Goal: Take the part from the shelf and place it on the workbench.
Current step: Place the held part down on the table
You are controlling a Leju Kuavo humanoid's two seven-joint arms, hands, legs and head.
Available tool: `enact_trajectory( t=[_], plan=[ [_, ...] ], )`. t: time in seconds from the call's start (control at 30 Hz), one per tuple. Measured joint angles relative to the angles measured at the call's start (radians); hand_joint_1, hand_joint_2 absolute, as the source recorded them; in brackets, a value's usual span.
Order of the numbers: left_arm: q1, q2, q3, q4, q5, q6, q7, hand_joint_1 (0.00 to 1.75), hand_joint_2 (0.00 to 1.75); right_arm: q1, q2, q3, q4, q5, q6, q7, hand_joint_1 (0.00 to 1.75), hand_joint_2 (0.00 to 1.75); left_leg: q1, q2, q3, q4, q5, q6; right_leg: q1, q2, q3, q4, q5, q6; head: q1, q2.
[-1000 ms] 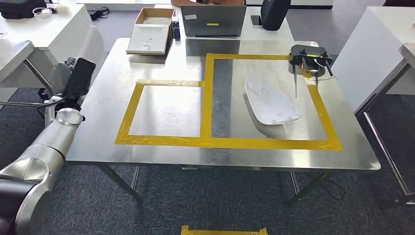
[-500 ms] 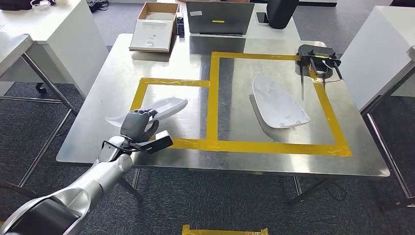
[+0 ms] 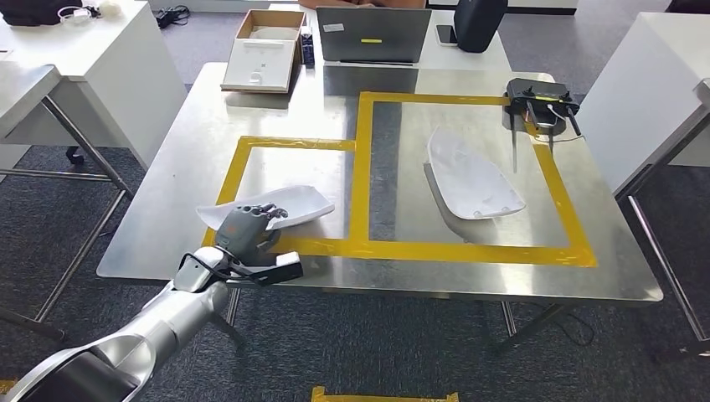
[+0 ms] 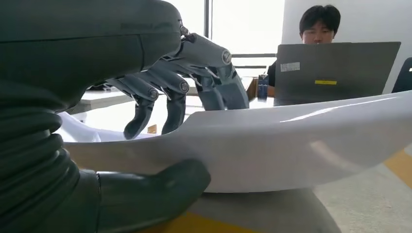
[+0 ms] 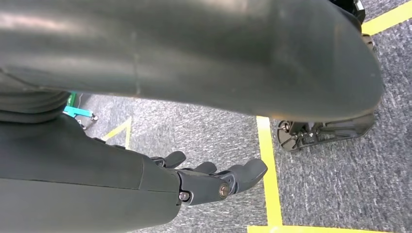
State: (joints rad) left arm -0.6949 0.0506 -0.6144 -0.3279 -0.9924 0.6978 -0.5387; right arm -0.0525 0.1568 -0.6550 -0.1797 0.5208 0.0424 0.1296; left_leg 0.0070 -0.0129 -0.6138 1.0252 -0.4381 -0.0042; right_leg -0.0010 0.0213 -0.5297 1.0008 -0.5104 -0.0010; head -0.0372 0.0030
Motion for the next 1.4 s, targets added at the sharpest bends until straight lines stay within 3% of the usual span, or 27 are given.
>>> enact_trajectory(
  t=[0.03,0.2,0.37,0.47,0.6,0.67,0.73,0.77,0.8,0.83,0.9,0.97,1.1,1.17,1.23,1.27,1.3,1.33,1.4],
  plan=[
    [0.002,0.001,0.007,-0.008,-0.027,0.0,0.02,0.0,0.0,0.0,0.0,0.0,0.0,0.0,0.0,-0.004,0.0,0.0,0.0,0.0,0.0,0.0,0.0,0.0,0.0,0.0,0.0,0.0,0.0,0.0,0.0,0.0],
    [0.023,0.001,0.114,-0.078,-0.198,0.0,0.068,0.0,0.0,0.001,0.0,0.0,0.0,-0.003,0.002,-0.025,0.0,0.0,-0.001,0.001,0.001,0.001,0.0,0.0,-0.001,0.0,0.0,0.0,0.0,0.0,0.0,0.0],
    [0.071,-0.03,0.367,-0.235,-0.307,0.0,-0.075,0.0,0.0,0.002,0.0,0.0,0.0,-0.001,0.004,-0.037,0.0,0.0,-0.005,0.001,0.0,0.003,-0.003,0.003,-0.006,0.0,0.0,-0.001,0.0,0.002,0.0,0.0],
    [0.09,-0.054,0.515,-0.379,-0.268,0.001,-0.143,0.0,0.0,0.002,0.0,0.0,0.0,-0.001,0.004,-0.039,0.0,0.0,-0.007,0.001,0.0,0.006,-0.005,0.007,-0.008,0.001,0.001,-0.001,-0.001,0.007,0.0,0.0],
    [0.116,-0.071,0.595,-0.614,-0.141,0.004,-0.156,0.0,0.0,0.004,0.002,-0.004,0.0,-0.009,0.001,-0.038,0.0,0.0,-0.001,0.007,0.005,-0.005,0.001,0.019,-0.008,0.0,-0.001,0.01,-0.01,0.017,0.0,0.0],
    [0.138,-0.08,0.61,-0.736,-0.081,0.006,-0.157,0.0,0.0,0.004,0.003,-0.007,0.0,-0.015,0.0,-0.039,0.0,0.0,0.004,0.013,0.009,-0.014,0.006,0.025,-0.01,-0.009,-0.037,0.093,-0.065,0.025,0.002,0.0],
    [0.178,-0.088,0.617,-0.862,-0.03,0.007,-0.158,0.0,0.0,0.005,0.004,-0.011,0.0,-0.02,-0.001,-0.038,0.0,0.0,0.005,0.018,0.008,-0.014,0.006,0.027,-0.015,-0.012,-0.104,0.234,-0.131,0.032,0.004,0.0],
    [0.206,-0.092,0.617,-0.929,-0.007,0.008,-0.158,0.0,0.0,0.006,0.004,-0.014,0.0,-0.021,-0.001,-0.037,0.0,0.0,0.005,0.021,0.007,-0.013,0.006,0.026,-0.017,-0.013,-0.127,0.281,-0.141,0.035,0.004,0.0],
    [0.234,-0.096,0.617,-0.991,0.01,0.008,-0.158,0.0,0.0,0.007,0.004,-0.017,0.0,-0.023,-0.002,-0.037,0.0,0.0,0.007,0.023,0.007,-0.012,0.006,0.025,-0.02,-0.014,-0.135,0.296,-0.133,0.037,0.004,0.0],
    [0.262,-0.1,0.617,-1.052,0.022,0.008,-0.159,0.0,0.0,0.008,0.004,-0.019,0.0,-0.025,-0.002,-0.036,0.0,0.0,0.009,0.024,0.007,-0.01,0.005,0.022,-0.023,-0.016,-0.122,0.266,-0.103,0.039,0.004,0.0],
    [0.308,-0.105,0.616,-1.174,0.031,0.008,-0.159,0.0,0.0,0.009,0.004,-0.024,0.0,-0.027,-0.002,-0.036,0.0,0.0,0.015,0.025,0.004,-0.003,0.002,0.01,-0.027,-0.017,-0.057,0.133,-0.035,0.045,0.005,0.0],
    [0.346,-0.106,0.612,-1.286,0.026,0.008,-0.161,0.0,0.0,0.01,0.005,-0.027,0.001,-0.027,-0.002,-0.035,0.0,0.0,0.018,0.023,-0.002,0.002,0.004,-0.008,-0.024,-0.014,-0.01,0.035,0.0,0.039,0.007,0.0],
    [0.42,-0.105,0.604,-1.462,-0.007,0.008,-0.163,0.0,0.0,0.012,0.004,-0.03,0.001,-0.022,-0.001,-0.038,0.0,0.0,0.021,0.02,-0.012,-0.007,0.014,-0.041,-0.017,-0.011,-0.017,0.009,0.017,0.005,0.009,0.0],
    [0.458,-0.103,0.599,-1.538,-0.007,0.008,-0.163,0.0,0.0,0.013,0.002,-0.03,0.001,-0.02,0.001,-0.048,0.0,0.0,0.021,0.018,-0.036,0.049,-0.034,-0.047,-0.019,-0.013,-0.019,-0.002,0.029,-0.013,0.007,0.0],
    [0.494,-0.103,0.59,-1.596,-0.003,0.008,-0.163,0.0,0.0,0.013,0.001,-0.03,0.001,-0.019,0.001,-0.055,0.0,0.0,0.019,0.015,-0.082,0.179,-0.108,-0.048,-0.017,-0.015,-0.022,-0.003,0.032,-0.019,0.005,0.0],
    [0.509,-0.102,0.585,-1.616,-0.005,0.007,-0.163,0.0,0.0,0.012,0.001,-0.03,0.001,-0.018,0.001,-0.056,0.0,0.0,0.019,0.014,-0.103,0.239,-0.13,-0.049,-0.016,-0.016,-0.023,-0.002,0.032,-0.02,0.005,0.0],
    [0.521,-0.102,0.579,-1.633,-0.01,0.007,-0.163,0.0,0.0,0.011,0.0,-0.03,0.001,-0.018,0.001,-0.057,0.0,0.0,0.018,0.014,-0.111,0.27,-0.134,-0.049,-0.015,-0.017,-0.025,0.0,0.032,-0.02,0.005,0.0],
    [0.529,-0.101,0.573,-1.649,-0.017,0.007,-0.163,0.0,0.0,0.01,0.0,-0.031,0.001,-0.018,0.001,-0.058,0.0,0.0,0.018,0.014,-0.101,0.262,-0.118,-0.048,-0.014,-0.018,-0.025,0.003,0.031,-0.021,0.005,0.0],
    [0.536,-0.099,0.563,-1.674,-0.026,0.006,-0.163,0.0,0.0,0.007,0.0,-0.031,0.001,-0.018,0.001,-0.062,0.0,0.0,0.019,0.014,-0.044,0.16,-0.058,-0.044,-0.014,-0.017,-0.026,0.01,0.027,-0.02,0.004,0.0]
  ],
)
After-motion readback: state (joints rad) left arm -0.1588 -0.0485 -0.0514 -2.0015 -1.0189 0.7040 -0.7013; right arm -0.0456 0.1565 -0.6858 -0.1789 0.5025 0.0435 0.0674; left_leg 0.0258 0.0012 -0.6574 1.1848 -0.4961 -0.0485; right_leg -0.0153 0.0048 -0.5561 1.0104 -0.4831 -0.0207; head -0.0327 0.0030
